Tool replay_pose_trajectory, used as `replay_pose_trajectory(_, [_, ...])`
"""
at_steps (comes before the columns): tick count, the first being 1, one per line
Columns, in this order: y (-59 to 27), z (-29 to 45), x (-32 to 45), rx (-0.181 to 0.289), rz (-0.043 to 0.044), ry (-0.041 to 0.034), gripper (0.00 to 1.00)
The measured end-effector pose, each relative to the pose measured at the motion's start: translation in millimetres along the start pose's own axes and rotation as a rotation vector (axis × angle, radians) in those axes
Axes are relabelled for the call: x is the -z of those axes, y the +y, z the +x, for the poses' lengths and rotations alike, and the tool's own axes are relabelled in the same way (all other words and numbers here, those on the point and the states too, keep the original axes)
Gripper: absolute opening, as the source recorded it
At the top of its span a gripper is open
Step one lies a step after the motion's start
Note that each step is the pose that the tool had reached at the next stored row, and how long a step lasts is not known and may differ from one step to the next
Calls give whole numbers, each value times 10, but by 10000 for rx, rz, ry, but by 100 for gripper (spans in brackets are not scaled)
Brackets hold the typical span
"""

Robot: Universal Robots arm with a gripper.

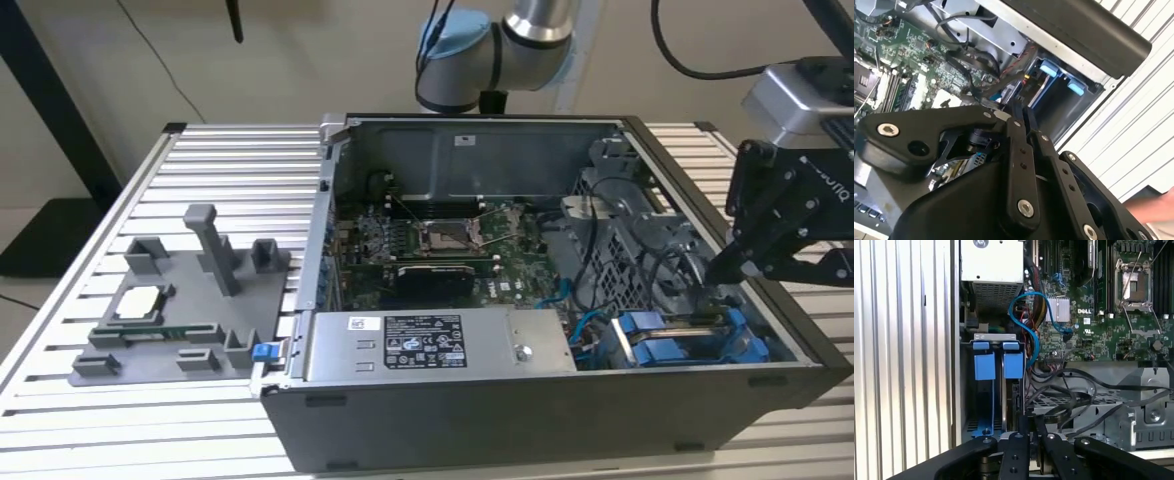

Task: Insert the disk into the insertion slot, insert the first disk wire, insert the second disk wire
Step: 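Insert the second disk wire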

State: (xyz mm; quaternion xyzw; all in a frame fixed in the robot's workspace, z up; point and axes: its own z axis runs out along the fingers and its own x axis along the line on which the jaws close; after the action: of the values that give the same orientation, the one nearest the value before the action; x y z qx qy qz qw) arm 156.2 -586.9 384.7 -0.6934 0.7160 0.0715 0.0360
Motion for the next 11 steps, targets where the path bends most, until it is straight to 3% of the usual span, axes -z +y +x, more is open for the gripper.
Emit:
replay_pose_trajectory(4, [118,0,61,1,-2,-57,0])
replay_pose_trajectory(8, [290,11,55,5,18,-67,0])
replay_pose_trajectory(11, [415,21,15,29,174,-71,0])
